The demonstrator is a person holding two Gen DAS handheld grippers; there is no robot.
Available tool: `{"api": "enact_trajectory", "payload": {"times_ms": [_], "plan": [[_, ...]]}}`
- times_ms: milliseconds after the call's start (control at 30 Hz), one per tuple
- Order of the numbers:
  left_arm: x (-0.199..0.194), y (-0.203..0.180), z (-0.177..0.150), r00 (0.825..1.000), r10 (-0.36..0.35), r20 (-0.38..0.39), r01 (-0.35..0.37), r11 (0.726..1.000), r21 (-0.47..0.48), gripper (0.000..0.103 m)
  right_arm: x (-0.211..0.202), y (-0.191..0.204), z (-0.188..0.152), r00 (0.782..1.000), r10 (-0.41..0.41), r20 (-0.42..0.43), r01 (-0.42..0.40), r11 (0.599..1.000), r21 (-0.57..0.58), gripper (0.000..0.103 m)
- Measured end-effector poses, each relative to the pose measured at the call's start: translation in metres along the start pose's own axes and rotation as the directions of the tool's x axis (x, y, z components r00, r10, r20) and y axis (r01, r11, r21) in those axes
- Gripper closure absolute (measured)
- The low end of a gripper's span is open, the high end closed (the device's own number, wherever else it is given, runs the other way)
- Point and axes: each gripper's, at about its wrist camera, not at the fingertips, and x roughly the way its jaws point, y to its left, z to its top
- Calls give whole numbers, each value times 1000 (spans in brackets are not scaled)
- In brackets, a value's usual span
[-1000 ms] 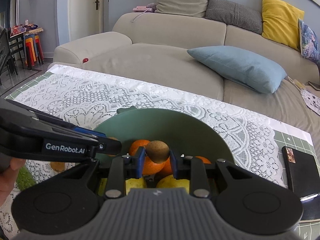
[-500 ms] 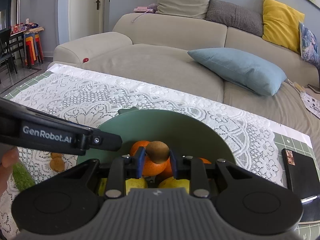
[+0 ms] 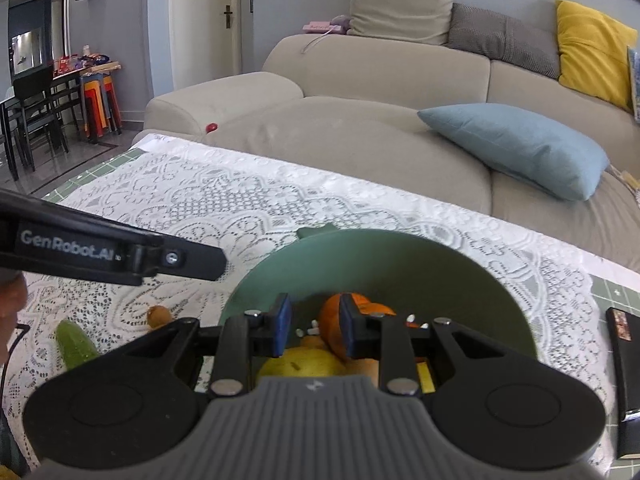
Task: Organize fruits
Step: 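Carry both kiwis into the green colander and open both grippers, then move both grippers back toward the two remaining kiwis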
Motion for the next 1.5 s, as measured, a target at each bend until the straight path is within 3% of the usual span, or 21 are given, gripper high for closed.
{"api": "enact_trajectory", "payload": {"times_ms": [533, 667, 767, 900, 1100, 1333, 1433, 1500], "plan": [[-2, 29, -17, 998, 43, -48, -44, 998, -34, 59, 13, 4, -5, 999, 5, -40, -5, 1000, -3, 79], [-7, 34, -19, 998, 51, -47, -53, 998, -31, 58, 5, 5, -4, 1000, -10, -9, 10, 1000, 2, 63], [-12, 39, -18, 998, 54, -41, -55, 998, -26, 58, -1, 8, -2, 1000, -19, 18, 19, 1000, 4, 62], [-20, 43, -18, 998, 53, -21, -53, 998, -20, 56, -8, 12, 0, 998, -15, 58, 14, 1000, 27, 46], [-31, 53, -18, 998, 56, 12, -56, 998, 3, 54, -16, 21, 2, 994, 41, 99, -48, 996, 72, 45], [-38, 69, -24, 998, 59, 24, -60, 998, 36, 53, -14, 48, -1, 990, 95, 100, -96, 995, 10, 45], [-38, 75, -28, 998, 60, 15, -61, 997, 50, 53, -9, 61, -4, 991, 110, 80, -108, 994, -28, 47], [-37, 79, -31, 998, 57, 5, -57, 997, 57, 53, -6, 70, -7, 992, 105, 73, -101, 993, -58, 56]]}}
